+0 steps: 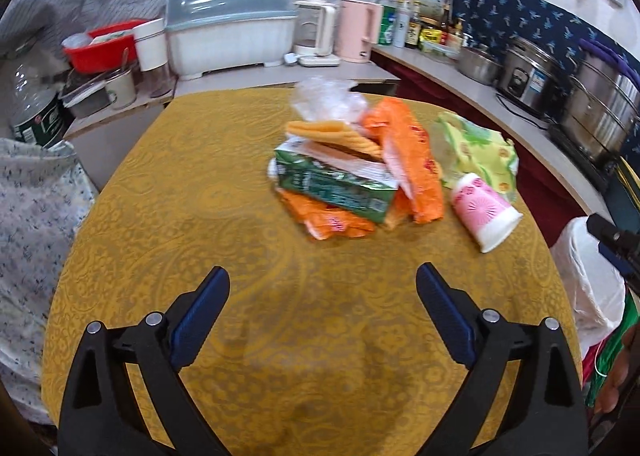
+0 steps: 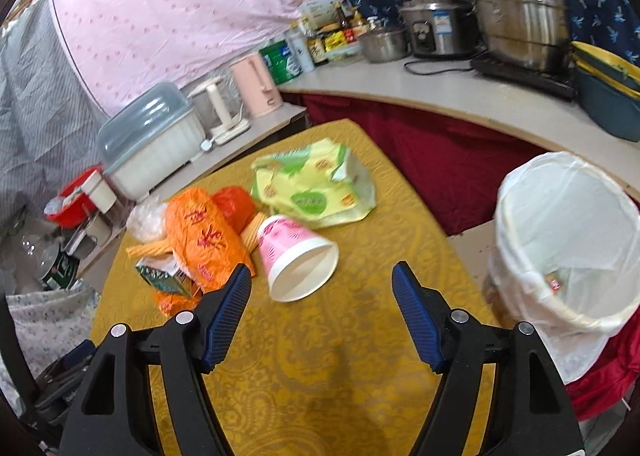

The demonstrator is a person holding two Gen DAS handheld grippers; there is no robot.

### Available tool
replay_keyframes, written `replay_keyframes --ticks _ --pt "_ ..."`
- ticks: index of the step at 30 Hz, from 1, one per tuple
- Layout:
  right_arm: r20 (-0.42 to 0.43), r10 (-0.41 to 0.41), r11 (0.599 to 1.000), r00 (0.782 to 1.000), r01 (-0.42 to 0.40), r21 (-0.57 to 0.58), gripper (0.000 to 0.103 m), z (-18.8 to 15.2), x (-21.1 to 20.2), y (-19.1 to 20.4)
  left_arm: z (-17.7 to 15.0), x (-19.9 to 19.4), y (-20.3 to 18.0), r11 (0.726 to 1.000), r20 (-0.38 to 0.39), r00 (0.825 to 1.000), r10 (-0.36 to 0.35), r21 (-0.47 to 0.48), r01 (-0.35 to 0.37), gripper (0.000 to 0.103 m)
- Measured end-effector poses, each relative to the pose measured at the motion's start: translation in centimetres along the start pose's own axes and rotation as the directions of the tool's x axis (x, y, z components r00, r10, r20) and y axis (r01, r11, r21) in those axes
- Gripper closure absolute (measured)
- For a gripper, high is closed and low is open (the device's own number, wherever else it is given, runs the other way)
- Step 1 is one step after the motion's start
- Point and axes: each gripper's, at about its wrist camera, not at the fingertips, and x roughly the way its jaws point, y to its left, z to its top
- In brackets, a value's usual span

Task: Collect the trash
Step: 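Move both tools back toward the table, then grasp the pink paper cup with the right tool while the left grasps clear plastic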

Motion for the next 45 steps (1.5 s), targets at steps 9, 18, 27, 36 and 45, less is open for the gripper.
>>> replay_keyframes --ticks 9,18,27,36,45 --pt "-0.097 0.013 1.000 0.995 -0.013 0.002 0.033 -1.0 5.8 1.7 0.7 2.0 2.1 0.999 -0.018 1.000 0.004 -0.039 -0.005 0.013" --pt "-0.142 0.017 1.000 0.990 -0.016 0.006 0.035 -0.9 10.2 2.7 2.9 4.1 2.4 0.998 -0.021 1.000 -0.013 -0.061 0.012 0.013" --pt "-0.159 0.031 0.999 0.987 -0.028 0.019 0.046 -0.6 12.8 3.2 9.7 6.0 2.9 0.990 0.040 0.995 -0.089 -0.109 0.093 0.012" --pt "-0.161 0.072 0.997 0.984 -0.070 0.021 0.078 -0.1 13.9 3.6 14.2 12.8 2.1 0.993 0.009 0.996 -0.086 -0.083 0.086 0.014" --pt "-0.123 0.113 0.994 0.986 -0.112 0.010 0.100 0.7 12.6 4.4 13.6 12.2 1.6 0.988 0.011 0.989 -0.147 -0.043 0.147 0.082"
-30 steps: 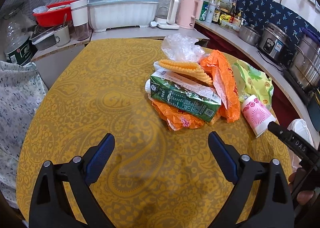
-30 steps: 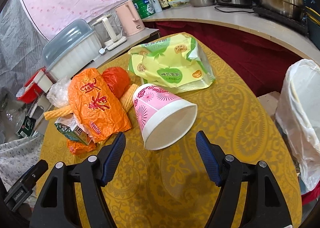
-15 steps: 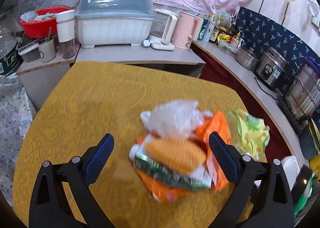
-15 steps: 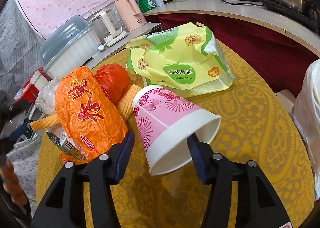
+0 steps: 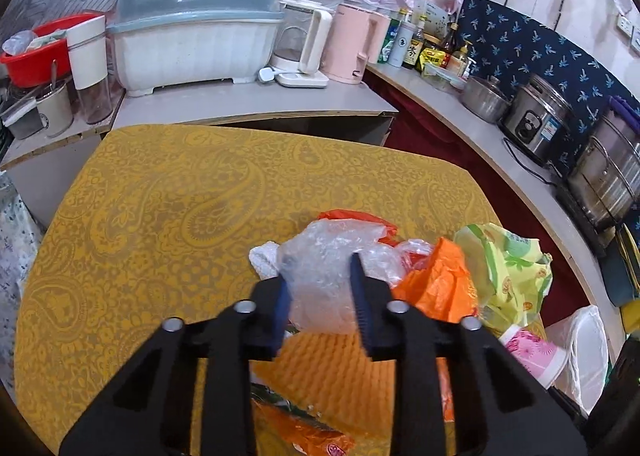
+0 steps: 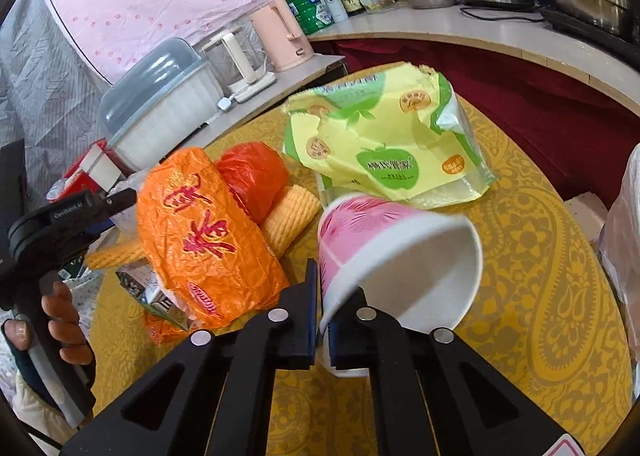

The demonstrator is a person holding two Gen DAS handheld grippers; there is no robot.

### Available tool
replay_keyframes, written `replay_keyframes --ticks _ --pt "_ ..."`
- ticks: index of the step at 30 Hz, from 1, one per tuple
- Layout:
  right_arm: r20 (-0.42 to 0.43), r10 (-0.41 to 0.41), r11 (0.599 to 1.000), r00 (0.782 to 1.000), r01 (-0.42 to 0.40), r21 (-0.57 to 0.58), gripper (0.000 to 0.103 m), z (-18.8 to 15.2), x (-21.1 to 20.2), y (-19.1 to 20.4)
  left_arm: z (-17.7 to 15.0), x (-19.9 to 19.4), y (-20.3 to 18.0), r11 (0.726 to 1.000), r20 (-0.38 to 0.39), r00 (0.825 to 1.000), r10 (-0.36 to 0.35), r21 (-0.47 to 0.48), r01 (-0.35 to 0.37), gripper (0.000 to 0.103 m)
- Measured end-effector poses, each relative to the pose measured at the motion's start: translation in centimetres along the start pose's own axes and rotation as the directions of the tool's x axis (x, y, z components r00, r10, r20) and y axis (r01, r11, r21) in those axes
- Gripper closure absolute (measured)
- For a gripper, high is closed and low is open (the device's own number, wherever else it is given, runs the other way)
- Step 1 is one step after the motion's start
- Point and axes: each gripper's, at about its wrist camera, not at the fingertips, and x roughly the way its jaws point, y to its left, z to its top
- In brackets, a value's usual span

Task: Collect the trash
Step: 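Grasp the pink paper cup with the right tool while the left grasps clear plastic, then carry the pink cup and clear plastic bag over the trash bin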

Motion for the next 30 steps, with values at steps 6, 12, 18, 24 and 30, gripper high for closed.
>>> replay_keyframes --ticks 6,12,18,24,30 --pt "0.055 0.014 1.000 0.998 -0.013 -0.017 0.100 0.7 -3.2 0.6 0.3 -3.6 -1.5 1.000 0.065 0.998 -0.008 0.023 0.007 0.094" --pt "0.130 0.026 1.000 0.991 -0.023 -0.021 0.100 1.5 -7.7 0.6 0.8 -8.4 -3.8 0.998 0.126 0.991 -0.038 0.049 0.032 0.094" --pt "0.203 0.022 1.000 0.979 -0.020 -0.012 0.100 1.8 -12.3 -0.3 0.8 -13.2 -7.2 0.993 0.185 0.977 -0.101 0.082 0.087 0.095" --pt "0.264 -0.001 1.000 0.964 -0.001 0.008 0.100 1.8 -16.4 -2.1 0.0 -16.7 -11.6 0.979 0.214 0.961 -0.177 0.139 0.149 0.095" --pt "0.309 -0.042 0.999 0.950 0.030 0.045 0.100 1.6 -19.8 -5.0 -1.3 -18.1 -16.4 0.958 0.193 0.949 -0.250 0.193 0.213 0.094"
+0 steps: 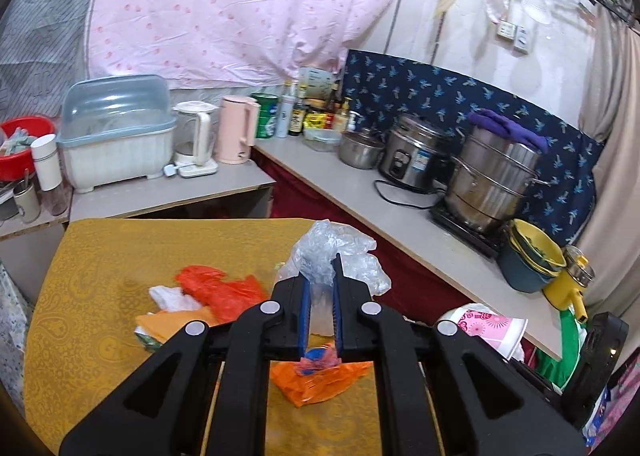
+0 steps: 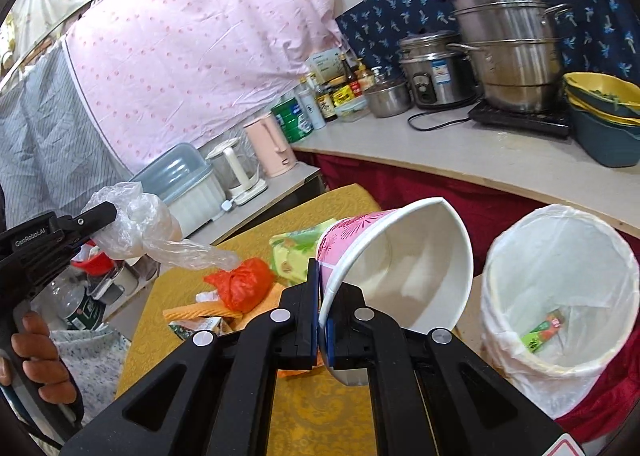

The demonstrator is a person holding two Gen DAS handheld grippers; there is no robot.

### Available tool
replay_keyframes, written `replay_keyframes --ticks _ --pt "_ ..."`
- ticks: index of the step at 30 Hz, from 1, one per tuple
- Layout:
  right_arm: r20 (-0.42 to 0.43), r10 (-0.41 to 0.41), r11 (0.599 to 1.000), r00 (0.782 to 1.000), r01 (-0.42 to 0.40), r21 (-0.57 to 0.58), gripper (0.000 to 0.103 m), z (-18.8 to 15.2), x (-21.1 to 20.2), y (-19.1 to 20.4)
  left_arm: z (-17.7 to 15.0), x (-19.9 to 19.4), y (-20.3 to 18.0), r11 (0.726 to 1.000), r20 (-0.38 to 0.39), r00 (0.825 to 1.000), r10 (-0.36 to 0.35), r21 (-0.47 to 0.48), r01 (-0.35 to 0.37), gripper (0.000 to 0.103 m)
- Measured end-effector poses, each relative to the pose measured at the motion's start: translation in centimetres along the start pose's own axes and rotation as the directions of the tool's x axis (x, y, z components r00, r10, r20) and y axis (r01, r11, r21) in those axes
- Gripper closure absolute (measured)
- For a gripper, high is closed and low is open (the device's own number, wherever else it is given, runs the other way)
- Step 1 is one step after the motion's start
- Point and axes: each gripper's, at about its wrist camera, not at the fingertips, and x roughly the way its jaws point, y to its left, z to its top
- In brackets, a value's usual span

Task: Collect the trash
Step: 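Carry the pink cup and clear plastic bag over the trash bin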

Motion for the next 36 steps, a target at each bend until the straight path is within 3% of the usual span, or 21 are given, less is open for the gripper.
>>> replay_keyframes --ticks 12,20,36 --pt "0.057 -0.107 0.991 0.993 0.102 0.088 0.100 1.0 -4.4 -8.0 -2.5 2.8 -10.0 0.987 -0.077 0.990 -0.119 0.096 0.126 0.094" --pt "0.053 -0.183 0.975 0.982 0.174 0.142 0.100 0.7 -5.7 -13.0 -4.5 5.2 -14.8 0.973 -0.138 0.978 -0.159 0.148 0.179 0.094" --pt "-0.009 -0.285 0.933 0.959 0.279 0.225 0.100 -0.8 -5.0 -21.1 -9.6 12.5 -23.0 0.936 -0.295 0.929 -0.221 0.202 0.287 0.094"
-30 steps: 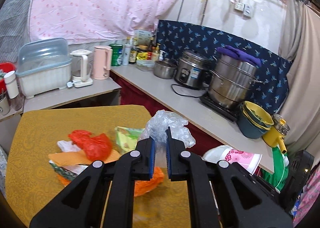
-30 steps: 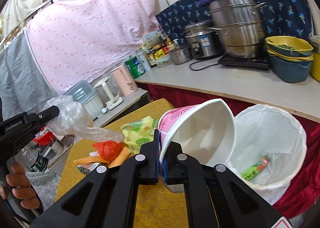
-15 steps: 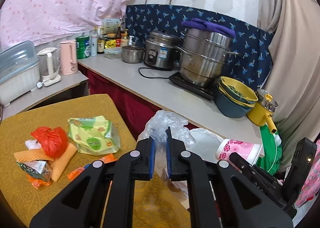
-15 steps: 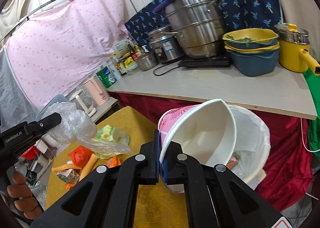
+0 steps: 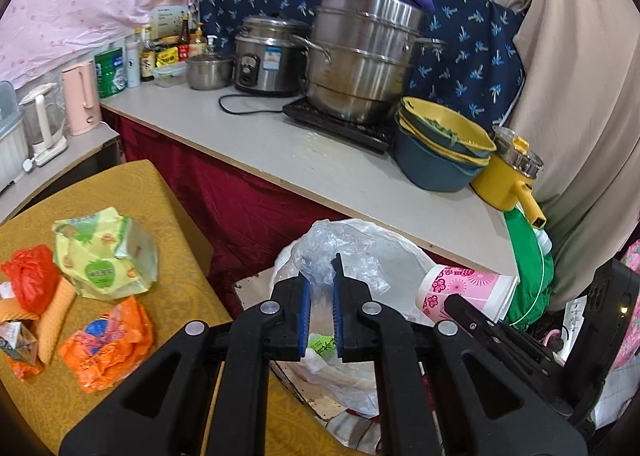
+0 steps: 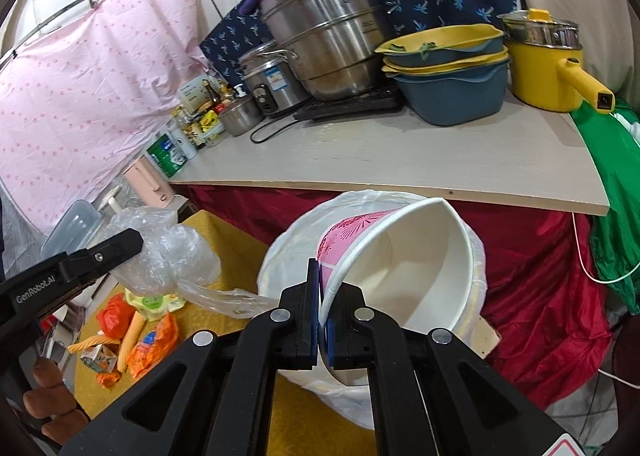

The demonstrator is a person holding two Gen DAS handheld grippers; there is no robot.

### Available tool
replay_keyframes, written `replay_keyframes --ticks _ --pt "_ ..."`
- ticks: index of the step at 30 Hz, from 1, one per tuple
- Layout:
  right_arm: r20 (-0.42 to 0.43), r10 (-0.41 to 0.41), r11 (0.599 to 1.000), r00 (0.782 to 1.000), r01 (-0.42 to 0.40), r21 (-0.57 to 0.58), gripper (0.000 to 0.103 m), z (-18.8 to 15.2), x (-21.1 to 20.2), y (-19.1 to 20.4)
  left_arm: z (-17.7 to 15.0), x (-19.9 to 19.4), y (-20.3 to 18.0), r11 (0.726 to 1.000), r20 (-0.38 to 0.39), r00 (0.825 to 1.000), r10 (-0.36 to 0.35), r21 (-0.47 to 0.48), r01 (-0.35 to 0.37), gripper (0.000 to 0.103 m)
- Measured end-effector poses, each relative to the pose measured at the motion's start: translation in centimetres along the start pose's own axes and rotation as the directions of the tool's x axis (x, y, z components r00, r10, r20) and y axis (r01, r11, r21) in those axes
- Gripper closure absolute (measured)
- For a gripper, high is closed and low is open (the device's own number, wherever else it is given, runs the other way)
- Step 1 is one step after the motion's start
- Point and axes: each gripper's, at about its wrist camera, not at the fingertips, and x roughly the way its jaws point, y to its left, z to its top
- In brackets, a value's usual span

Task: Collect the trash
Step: 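Carry the pink cup and clear plastic bag over the trash bin, then open both tools to drop the cup and plastic into the bin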

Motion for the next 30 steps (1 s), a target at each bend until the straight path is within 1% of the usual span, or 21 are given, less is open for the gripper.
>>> replay_keyframes --ticks 7,10,12,13,14,15,16,17,21,23,25,28,30 --pt "-0.005 -0.034 0.999 0.999 0.034 0.031 0.100 0.4 1.0 -2.5 -0.6 4.6 -1.7 1.000 -0.077 0.997 -0.015 0.025 0.017 0.093" --pt "-0.009 -0.042 0.998 0.999 0.042 0.041 0.100 0.5 1.5 -3.2 -1.0 5.8 -1.9 0.999 -0.091 0.996 -0.019 0.028 0.022 0.093" --pt "-0.015 -0.045 0.998 0.999 0.046 0.041 0.100 0.6 2.0 -3.4 -1.1 6.4 -1.9 0.999 -0.098 0.995 -0.024 0.023 0.026 0.089" --pt "-0.019 -0.047 0.998 0.999 0.048 0.041 0.100 0.5 2.4 -3.6 -1.2 6.7 -1.8 0.999 -0.103 0.994 -0.026 0.017 0.028 0.082" --pt "-0.023 -0.048 0.998 0.999 0.049 0.040 0.100 0.6 2.7 -3.6 -1.2 7.0 -1.6 1.000 -0.106 0.994 -0.026 0.008 0.027 0.067" --pt "-0.026 -0.047 0.998 0.999 0.048 0.040 0.100 0.6 3.0 -3.5 -1.3 7.0 -1.4 1.000 -0.104 0.994 -0.022 0.000 0.022 0.058" --pt "-0.029 -0.046 0.998 0.999 0.047 0.039 0.098 0.6 3.3 -3.5 -1.3 7.0 -1.1 1.000 -0.094 0.995 -0.016 -0.011 0.015 0.044" --pt "-0.030 -0.045 0.998 0.999 0.046 0.036 0.094 0.6 3.5 -3.4 -1.3 7.0 -0.9 1.000 -0.083 0.996 -0.013 -0.019 0.012 0.040" --pt "-0.029 -0.037 0.999 0.999 0.038 0.030 0.091 0.9 4.1 -2.6 -1.0 6.8 -0.2 1.000 -0.068 0.998 -0.008 -0.023 0.006 0.036" --pt "-0.025 -0.029 0.999 0.999 0.030 0.029 0.081 1.0 4.3 -2.1 -0.8 6.6 0.2 1.000 -0.063 0.998 0.001 -0.028 -0.003 0.036" --pt "-0.017 -0.023 0.999 1.000 0.024 0.024 0.076 1.1 4.3 -1.7 -0.8 6.3 0.7 0.999 -0.059 0.998 0.007 -0.039 -0.009 0.035" --pt "-0.010 -0.011 1.000 1.000 0.011 0.012 0.073 1.3 4.1 -0.8 -0.7 5.5 1.5 0.998 -0.046 0.999 0.018 -0.053 -0.020 0.033" --pt "-0.003 -0.009 1.000 1.000 0.009 0.001 0.068 1.3 3.9 -0.2 -0.7 5.0 2.0 0.998 -0.039 0.999 0.025 -0.056 -0.027 0.032"
